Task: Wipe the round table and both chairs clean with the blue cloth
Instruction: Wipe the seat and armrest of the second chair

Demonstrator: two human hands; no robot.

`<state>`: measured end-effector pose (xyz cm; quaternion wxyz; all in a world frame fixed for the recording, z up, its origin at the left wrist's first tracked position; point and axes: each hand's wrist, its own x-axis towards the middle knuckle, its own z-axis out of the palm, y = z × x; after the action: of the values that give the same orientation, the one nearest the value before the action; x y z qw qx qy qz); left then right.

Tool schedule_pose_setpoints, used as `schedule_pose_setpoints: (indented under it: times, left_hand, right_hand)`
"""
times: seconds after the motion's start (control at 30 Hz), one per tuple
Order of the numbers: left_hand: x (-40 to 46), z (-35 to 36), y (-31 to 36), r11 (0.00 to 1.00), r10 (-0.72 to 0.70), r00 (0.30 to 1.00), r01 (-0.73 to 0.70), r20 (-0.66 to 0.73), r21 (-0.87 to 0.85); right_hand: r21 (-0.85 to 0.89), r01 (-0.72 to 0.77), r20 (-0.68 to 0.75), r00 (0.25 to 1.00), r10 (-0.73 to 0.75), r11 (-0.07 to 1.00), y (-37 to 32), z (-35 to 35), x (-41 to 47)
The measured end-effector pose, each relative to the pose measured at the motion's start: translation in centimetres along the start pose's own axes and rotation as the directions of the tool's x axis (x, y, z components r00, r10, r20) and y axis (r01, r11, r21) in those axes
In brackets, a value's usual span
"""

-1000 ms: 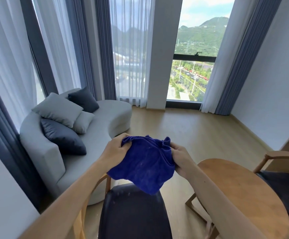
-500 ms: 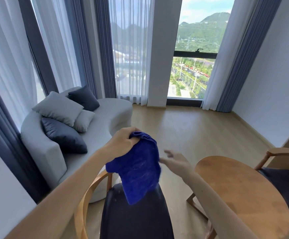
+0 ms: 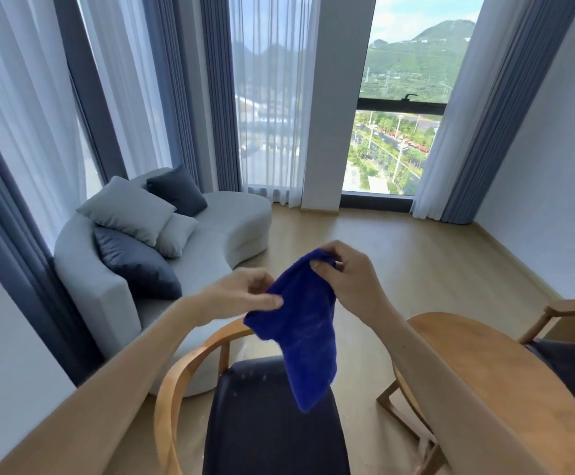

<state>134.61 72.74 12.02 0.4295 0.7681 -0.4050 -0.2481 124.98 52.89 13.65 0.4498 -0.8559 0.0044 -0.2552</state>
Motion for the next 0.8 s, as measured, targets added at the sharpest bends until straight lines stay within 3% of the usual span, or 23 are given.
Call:
schedule_pose_setpoints:
  times: [0.07,0.2,0.47,0.6,0.8]
  left_hand:
    - [-0.2,0.8,-1.0,0.997,0.007,0.999,-0.011,0.049,0.081]
    - [0.0,-0.2,-1.2,0.998,0.060,0.973,-0.051,-0.221,0.048]
    - [1.4,-2.4,1.4,0.919,0.213,0.889,-0.040,-0.406,0.393]
    - [1.9,-2.3,1.6,0.980,0.124,0.884,-0.037,-0.450,0.197]
    - [1.9,-2.0,1.6,0.996,-0.083,0.910,0.086,-0.406,-0.011]
  right_hand:
    - [0.102,-0.028,-0.048,0.998,0.033,0.994,-0.4,-0.5,0.3]
    - [0.051,-0.060,-0.071,0.995,0.064,0.997,-0.2,-2.2,0.8]
    - [0.123,-0.226,0.003,0.974,0.228,0.966,0.6,-4.2,0.5]
    - [0.204,-0.326,0.076,0.945,0.317,0.923,0.6,-4.1,0.3]
    - [0.293,-0.289,0.028,0.955,0.295,0.911,-0.2,-3.6,0.6]
